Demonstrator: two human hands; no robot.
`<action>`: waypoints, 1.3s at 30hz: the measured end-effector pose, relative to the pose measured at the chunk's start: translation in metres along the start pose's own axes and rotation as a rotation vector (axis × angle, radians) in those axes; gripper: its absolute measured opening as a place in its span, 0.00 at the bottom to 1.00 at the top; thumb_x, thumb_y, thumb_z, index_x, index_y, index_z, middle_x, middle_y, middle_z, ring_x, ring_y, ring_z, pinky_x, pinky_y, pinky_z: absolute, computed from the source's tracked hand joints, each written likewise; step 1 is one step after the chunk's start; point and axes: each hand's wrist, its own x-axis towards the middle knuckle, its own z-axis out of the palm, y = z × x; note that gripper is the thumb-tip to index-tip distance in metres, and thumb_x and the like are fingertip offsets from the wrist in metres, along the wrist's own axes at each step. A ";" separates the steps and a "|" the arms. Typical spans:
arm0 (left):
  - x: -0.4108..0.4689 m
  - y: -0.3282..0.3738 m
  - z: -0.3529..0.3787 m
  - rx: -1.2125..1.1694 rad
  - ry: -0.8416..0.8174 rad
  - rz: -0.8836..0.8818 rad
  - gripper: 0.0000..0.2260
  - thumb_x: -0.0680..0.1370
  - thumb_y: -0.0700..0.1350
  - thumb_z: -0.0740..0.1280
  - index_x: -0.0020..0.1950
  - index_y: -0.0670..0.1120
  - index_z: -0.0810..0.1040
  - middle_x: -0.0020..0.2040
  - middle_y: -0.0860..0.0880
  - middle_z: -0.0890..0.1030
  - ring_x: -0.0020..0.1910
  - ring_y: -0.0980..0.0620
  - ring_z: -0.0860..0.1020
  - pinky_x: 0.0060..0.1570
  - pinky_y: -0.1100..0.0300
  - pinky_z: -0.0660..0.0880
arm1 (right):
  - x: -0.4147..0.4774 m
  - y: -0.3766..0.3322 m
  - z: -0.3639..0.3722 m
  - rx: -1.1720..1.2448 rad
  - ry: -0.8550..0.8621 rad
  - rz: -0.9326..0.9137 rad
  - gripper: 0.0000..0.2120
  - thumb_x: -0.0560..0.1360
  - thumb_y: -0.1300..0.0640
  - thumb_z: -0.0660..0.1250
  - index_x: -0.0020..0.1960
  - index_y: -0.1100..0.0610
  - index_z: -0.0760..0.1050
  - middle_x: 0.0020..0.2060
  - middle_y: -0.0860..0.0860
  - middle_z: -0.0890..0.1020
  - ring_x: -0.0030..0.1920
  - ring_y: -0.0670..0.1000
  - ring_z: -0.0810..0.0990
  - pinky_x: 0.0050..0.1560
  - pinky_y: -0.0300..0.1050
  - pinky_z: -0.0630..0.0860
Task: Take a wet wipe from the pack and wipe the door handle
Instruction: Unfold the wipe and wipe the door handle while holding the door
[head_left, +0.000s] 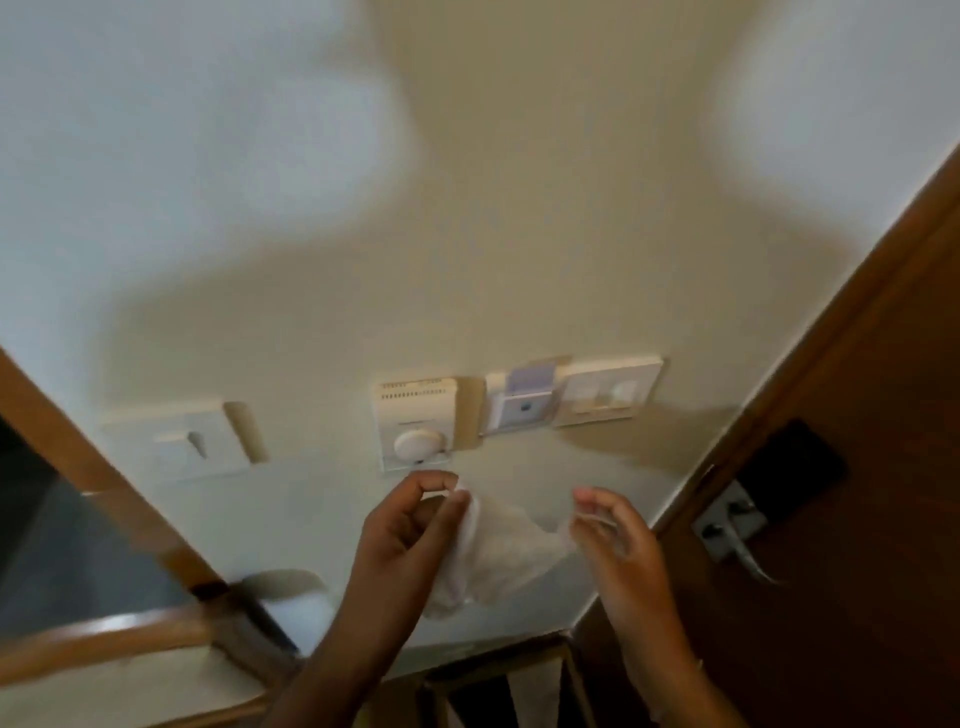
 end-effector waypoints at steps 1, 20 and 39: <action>0.004 0.006 0.011 0.004 -0.056 0.030 0.06 0.81 0.51 0.72 0.52 0.51 0.87 0.38 0.51 0.88 0.38 0.56 0.87 0.40 0.66 0.82 | -0.001 -0.005 -0.003 -0.027 -0.049 -0.052 0.11 0.78 0.49 0.74 0.59 0.37 0.82 0.60 0.37 0.84 0.63 0.40 0.81 0.60 0.43 0.77; 0.047 0.020 0.125 -0.217 -0.355 -0.175 0.08 0.79 0.53 0.74 0.52 0.50 0.87 0.48 0.43 0.87 0.45 0.47 0.89 0.42 0.54 0.88 | -0.001 -0.021 -0.143 0.239 -0.420 -0.064 0.16 0.72 0.56 0.78 0.53 0.62 0.77 0.55 0.71 0.78 0.57 0.68 0.81 0.54 0.53 0.81; 0.044 -0.086 0.213 0.249 -0.189 -0.341 0.11 0.90 0.43 0.66 0.65 0.54 0.87 0.61 0.45 0.91 0.61 0.40 0.89 0.58 0.48 0.87 | 0.012 0.049 -0.195 0.453 -0.025 0.246 0.05 0.80 0.51 0.73 0.52 0.48 0.87 0.53 0.52 0.90 0.55 0.54 0.88 0.60 0.56 0.84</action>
